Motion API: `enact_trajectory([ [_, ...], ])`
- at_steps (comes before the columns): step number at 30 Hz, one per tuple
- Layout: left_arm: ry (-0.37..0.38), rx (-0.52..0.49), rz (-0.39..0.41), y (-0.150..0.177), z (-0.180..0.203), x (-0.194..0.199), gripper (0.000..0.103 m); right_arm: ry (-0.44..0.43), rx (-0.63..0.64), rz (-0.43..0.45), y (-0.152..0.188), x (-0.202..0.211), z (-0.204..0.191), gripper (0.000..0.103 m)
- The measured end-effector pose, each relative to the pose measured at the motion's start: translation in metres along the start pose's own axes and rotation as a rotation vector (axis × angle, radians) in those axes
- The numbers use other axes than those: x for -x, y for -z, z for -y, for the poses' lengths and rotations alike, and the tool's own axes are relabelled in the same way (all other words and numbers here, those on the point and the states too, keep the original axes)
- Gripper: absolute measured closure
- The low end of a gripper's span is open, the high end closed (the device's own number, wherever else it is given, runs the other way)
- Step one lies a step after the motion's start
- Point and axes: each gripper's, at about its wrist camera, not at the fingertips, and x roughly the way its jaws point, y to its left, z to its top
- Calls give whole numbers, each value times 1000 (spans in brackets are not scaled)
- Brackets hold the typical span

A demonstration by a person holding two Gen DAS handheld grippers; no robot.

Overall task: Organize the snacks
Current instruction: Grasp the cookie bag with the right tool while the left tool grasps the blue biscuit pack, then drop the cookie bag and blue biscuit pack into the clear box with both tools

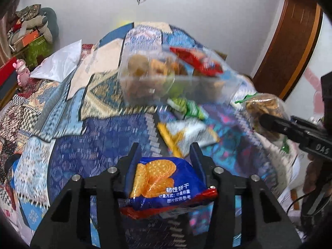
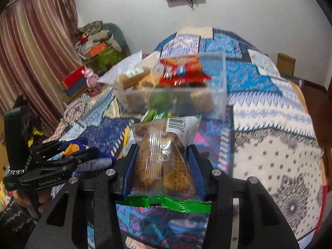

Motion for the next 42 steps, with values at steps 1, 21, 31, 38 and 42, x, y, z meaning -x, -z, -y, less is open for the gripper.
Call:
enact_trajectory([
  [1,12,1,12,-6,0,2,57,2,-3,11,-4,2,1,59],
  [21,18,9,204,-140,6,-17,58,54,-61,154,-95,-13,39,59],
  [31,-27,-3,204,-172,4,-74,58,101,-49,125,-130,-66,54,59],
  [38,-40,-36,228,-168,7,-92,58,147,-28,75,-140,-99,64,59],
  [42,-70,-71,204,-158,10,-99,58,151,-14,42,-133,-110,64,59],
])
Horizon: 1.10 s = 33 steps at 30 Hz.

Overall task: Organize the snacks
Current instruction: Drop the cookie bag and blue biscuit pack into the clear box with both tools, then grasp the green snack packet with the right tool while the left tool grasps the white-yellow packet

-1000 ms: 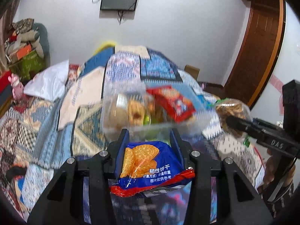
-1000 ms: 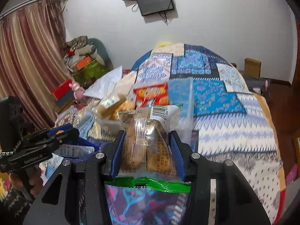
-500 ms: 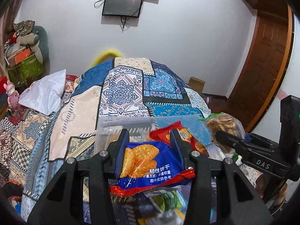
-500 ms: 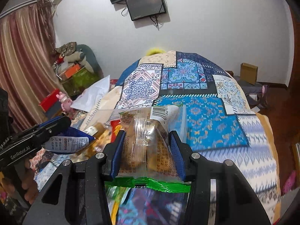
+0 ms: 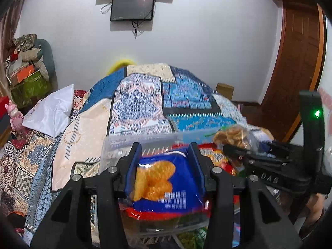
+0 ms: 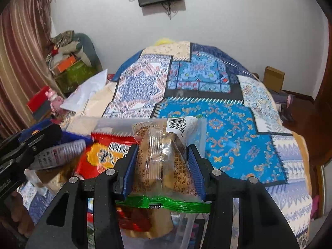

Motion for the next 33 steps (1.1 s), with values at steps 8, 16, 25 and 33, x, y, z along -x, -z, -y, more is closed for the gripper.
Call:
enact_trajectory([
  [8,6,13,-66,11,-2,1,36,5,37,-31,8,11,-9,43],
  [16,61,52,-77,9,-7,35,29,27,91,18,20,50,-21,35],
  [25,50,55,-104,40,-25,73,24,-97,66,-11,58,74,-40,35],
  [33,22,63,-176,86,-52,73,24,-121,85,-139,86,30,-67,35],
])
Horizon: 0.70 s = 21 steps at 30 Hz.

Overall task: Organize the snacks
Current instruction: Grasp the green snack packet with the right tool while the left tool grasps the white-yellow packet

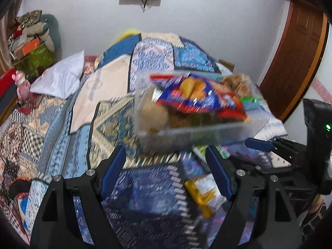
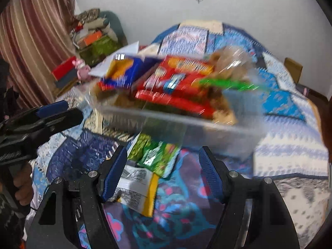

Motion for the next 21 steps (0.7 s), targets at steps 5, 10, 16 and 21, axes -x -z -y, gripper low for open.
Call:
enact_trajectory([
  [5,-10,4,-29,16,-15,-9,24,-8,7,-61,1,-32,-10,35],
  [10,-5,8,-43,26,-20,-15,24,-53,-22,-102,-1,-51,-13,30],
  [16,-5,-1,-56,33,-14,-19,24,-42,7,-90,-1,-54,-20,38],
  [21,3,-33,-65,37,-3,-15,24,-107,-32,-74,3,-45,-15,76],
])
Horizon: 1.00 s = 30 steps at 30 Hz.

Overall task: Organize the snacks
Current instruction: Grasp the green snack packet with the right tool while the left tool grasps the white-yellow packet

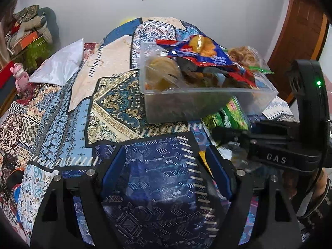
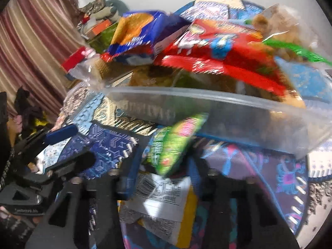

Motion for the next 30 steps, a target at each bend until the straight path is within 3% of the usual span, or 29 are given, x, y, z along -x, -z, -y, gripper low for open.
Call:
enact_trajectory([
  [8,66,-67,-30,6,35,6,23,34,-1,76,15,43,10,78],
  [10,86,-89,-49,9,45,3,13,43,-12,84,21,54,15,78],
  [12,103,-122,-65,11,55,-3,11,49,-28,94,25,64,21,78],
  [18,47,-198,-109,7,76,-32,11,67,-59,117,38,88,36,78],
  [25,56,-176,-127,-6,81,-58,12,60,-82,126,47,100,48,78],
  [28,79,-141,-111,-5,74,-58,40,57,-83,133,46,102,50,77],
  [30,87,-139,-103,-4,71,-53,48,54,-80,140,45,103,48,78],
])
